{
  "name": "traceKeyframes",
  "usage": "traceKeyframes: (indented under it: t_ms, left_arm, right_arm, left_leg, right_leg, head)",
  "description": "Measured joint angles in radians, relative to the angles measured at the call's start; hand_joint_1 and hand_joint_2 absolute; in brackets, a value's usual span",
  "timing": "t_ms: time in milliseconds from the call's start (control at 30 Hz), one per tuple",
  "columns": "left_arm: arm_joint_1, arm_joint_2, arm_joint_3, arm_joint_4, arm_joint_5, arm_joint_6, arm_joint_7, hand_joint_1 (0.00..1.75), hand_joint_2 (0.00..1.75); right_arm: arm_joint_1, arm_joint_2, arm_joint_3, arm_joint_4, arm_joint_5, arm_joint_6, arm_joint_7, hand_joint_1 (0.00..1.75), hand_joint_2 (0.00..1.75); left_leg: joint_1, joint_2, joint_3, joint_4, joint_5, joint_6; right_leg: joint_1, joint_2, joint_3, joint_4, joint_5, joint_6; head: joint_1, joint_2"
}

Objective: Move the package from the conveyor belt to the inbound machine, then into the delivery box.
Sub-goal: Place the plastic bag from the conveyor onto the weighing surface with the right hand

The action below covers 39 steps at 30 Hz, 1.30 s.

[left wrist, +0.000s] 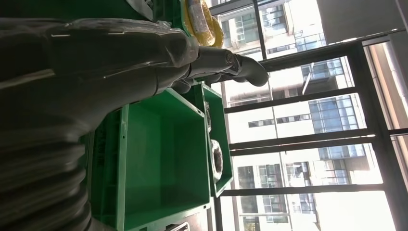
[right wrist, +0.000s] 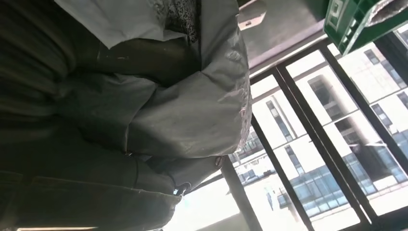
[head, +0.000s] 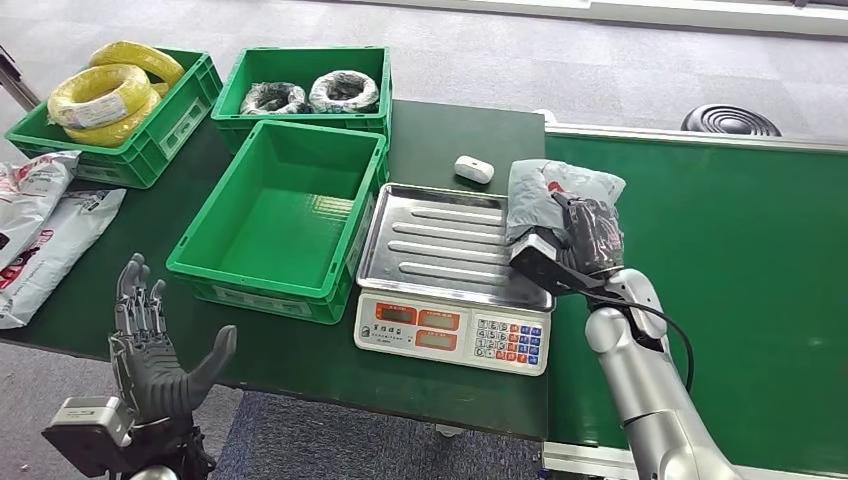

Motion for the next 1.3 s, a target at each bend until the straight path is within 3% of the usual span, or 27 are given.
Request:
traceKeyframes:
  t_ms: [400, 567, 600, 700, 733, 800, 933, 1133, 1300]
  left_arm:
    - [-0.037, -0.003, 0.001, 0.004, 0.000, -0.017, 0.005, 0.00, 1.75]
    - [-0.045, -0.005, 0.001, 0.007, -0.003, -0.020, 0.007, 0.00, 1.75]
    - [-0.046, -0.006, 0.001, 0.007, -0.004, -0.020, 0.008, 0.00, 1.75]
    - [-0.053, -0.009, 0.001, 0.008, -0.007, -0.022, 0.016, 0.00, 1.75]
    - [-0.057, -0.010, 0.001, 0.008, -0.007, -0.024, 0.021, 0.00, 1.75]
    - [-0.065, -0.010, 0.002, 0.010, -0.008, -0.028, 0.030, 0.00, 1.75]
    - [-0.077, -0.010, 0.005, 0.017, -0.011, -0.032, 0.043, 0.00, 1.75]
    - [-0.076, -0.010, 0.007, 0.019, -0.045, -0.039, 0.078, 0.00, 1.75]
    - [-0.078, -0.008, -0.013, 0.040, -0.072, -0.042, 0.126, 0.00, 1.75]
  right_arm:
    - [-0.013, 0.033, 0.046, -0.139, -0.026, 0.000, -0.013, 1.75, 1.75]
    - [-0.031, 0.052, 0.081, -0.146, -0.004, 0.034, 0.045, 1.75, 1.75]
    - [-0.038, 0.057, 0.088, -0.139, 0.002, 0.050, 0.066, 1.65, 1.75]
    - [-0.082, 0.081, 0.112, -0.061, 0.030, 0.124, 0.143, 0.34, 1.75]
    - [-0.101, 0.091, 0.121, -0.020, 0.045, 0.153, 0.172, 0.00, 1.75]
    - [-0.137, 0.112, 0.144, 0.071, 0.079, 0.203, 0.222, 0.00, 1.75]
    - [-0.181, 0.146, 0.189, 0.223, 0.108, 0.247, 0.241, 0.00, 0.00]
    - [-0.189, 0.153, 0.214, 0.285, 0.053, 0.258, 0.192, 0.00, 0.00]
    - [-0.104, 0.120, 0.181, 0.175, -0.117, 0.269, 0.112, 0.00, 0.00]
  left_leg:
    - [0.000, 0.000, 0.000, 0.000, 0.000, 0.000]
    - [0.000, 0.000, -0.001, 0.000, 0.000, 0.000]
    - [0.000, 0.000, -0.001, 0.000, 0.000, 0.000]
    - [0.000, 0.000, 0.000, 0.000, 0.000, 0.000]
    - [0.000, 0.000, 0.000, 0.000, 0.000, 0.000]
    - [0.000, 0.000, 0.000, 0.000, 0.000, 0.000]
    - [0.000, 0.001, 0.001, 0.000, 0.000, 0.000]
    - [0.000, 0.001, 0.002, 0.000, 0.000, 0.000]
    - [0.000, 0.000, 0.002, 0.000, 0.000, 0.000]
  right_leg:
    - [0.000, 0.000, 0.000, 0.000, 0.000, 0.000]
    - [0.000, 0.000, 0.000, 0.000, 0.000, 0.000]
    - [0.000, 0.000, 0.000, 0.000, 0.000, 0.000]
    - [0.000, 0.000, 0.000, 0.000, 0.000, 0.000]
    - [0.000, 0.000, 0.000, 0.000, 0.000, 0.000]
    - [0.000, 0.000, 0.000, 0.000, 0.000, 0.000]
    - [0.000, 0.000, 0.000, 0.000, 0.000, 0.000]
    - [0.000, 0.000, 0.001, 0.000, 0.000, 0.000]
    - [0.000, 0.000, 0.000, 0.000, 0.000, 0.000]
  head:
    - [0.000, 0.000]
    - [0.000, 0.000]
    - [0.000, 0.000]
    - [0.000, 0.000]
    - [0.000, 0.000]
    - [0.000, 0.000]
    - [0.000, 0.000]
    - [0.000, 0.000]
    - [0.000, 0.000]
